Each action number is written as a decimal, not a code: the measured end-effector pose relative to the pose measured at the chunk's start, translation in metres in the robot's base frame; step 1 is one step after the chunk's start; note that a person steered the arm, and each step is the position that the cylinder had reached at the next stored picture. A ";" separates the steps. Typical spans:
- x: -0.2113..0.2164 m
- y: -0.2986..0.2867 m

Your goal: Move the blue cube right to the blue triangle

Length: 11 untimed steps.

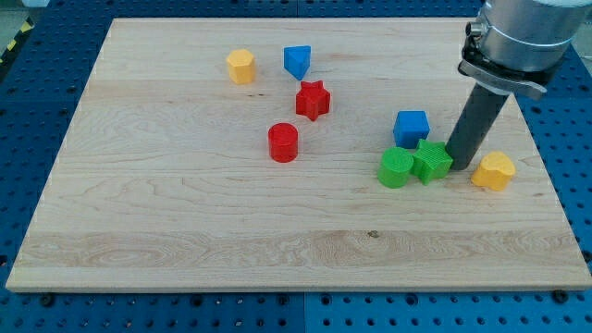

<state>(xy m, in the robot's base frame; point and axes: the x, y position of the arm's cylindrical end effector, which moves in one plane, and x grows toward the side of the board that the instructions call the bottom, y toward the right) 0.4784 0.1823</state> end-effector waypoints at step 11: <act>-0.169 -0.074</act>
